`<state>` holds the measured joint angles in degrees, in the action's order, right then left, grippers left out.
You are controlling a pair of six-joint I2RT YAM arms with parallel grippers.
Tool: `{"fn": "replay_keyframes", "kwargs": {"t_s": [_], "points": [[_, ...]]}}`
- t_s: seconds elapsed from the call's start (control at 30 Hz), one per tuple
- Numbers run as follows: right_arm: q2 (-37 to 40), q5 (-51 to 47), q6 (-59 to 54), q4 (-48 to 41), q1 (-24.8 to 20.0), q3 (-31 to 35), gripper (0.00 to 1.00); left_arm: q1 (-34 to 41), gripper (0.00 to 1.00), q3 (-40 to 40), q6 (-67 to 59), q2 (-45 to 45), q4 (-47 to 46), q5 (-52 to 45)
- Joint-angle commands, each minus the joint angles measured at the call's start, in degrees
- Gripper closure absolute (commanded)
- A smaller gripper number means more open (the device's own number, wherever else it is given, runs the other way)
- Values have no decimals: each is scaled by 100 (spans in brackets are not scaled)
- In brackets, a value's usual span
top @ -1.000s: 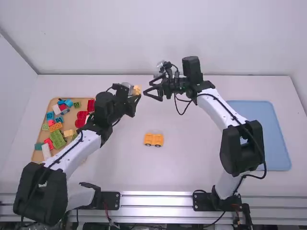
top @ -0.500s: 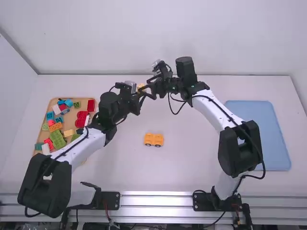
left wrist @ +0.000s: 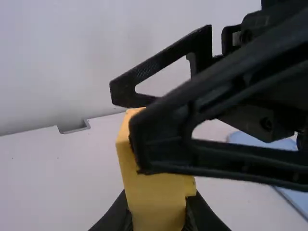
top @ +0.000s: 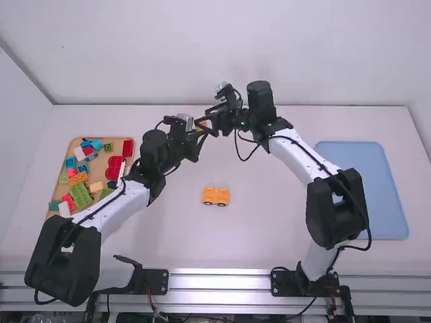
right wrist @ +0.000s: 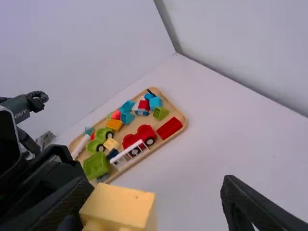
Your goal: Assemble lego blocks to make yellow taxi
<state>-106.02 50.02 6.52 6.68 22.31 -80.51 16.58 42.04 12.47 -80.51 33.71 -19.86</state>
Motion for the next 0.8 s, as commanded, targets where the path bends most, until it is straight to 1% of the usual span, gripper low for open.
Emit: {"fn": "replay_keyframes", "kwargs": {"t_s": [0.0, 0.1, 0.3, 0.4, 0.43, 0.5, 0.53, 0.57, 0.73, 0.77], "points": [[-46, 28, 120, 17, 22, 101, 26, 31, 98, -11, 13, -7, 39, 109], [-46, 186, 118, -9, 31, 101, 26, 31, 97, -11, -31, -7, 52, 136], [-46, 94, 96, -15, 151, 105, 28, 31, 98, -13, -26, -7, 39, 129], [-46, 98, 101, -20, 181, 105, 34, 33, 97, -11, -26, -7, -2, 131], [-46, 101, 98, -22, 181, 105, 38, 33, 97, -11, -24, -7, -13, 133], [-46, 92, 107, -22, 177, 105, 41, 31, 97, -13, -26, -7, -24, 133], [-46, 96, 122, -17, 175, 105, 46, 31, 98, -11, -26, -7, -22, 133], [-46, 96, 120, -20, 175, 105, 49, 31, 98, -11, -28, -7, -22, 138], [-46, 92, 118, -33, 175, 105, 59, 31, 97, -11, -24, -7, 0, 151], [-46, 94, 116, -39, 177, 105, 59, 31, 97, -11, -26, -7, 0, 151]]}}
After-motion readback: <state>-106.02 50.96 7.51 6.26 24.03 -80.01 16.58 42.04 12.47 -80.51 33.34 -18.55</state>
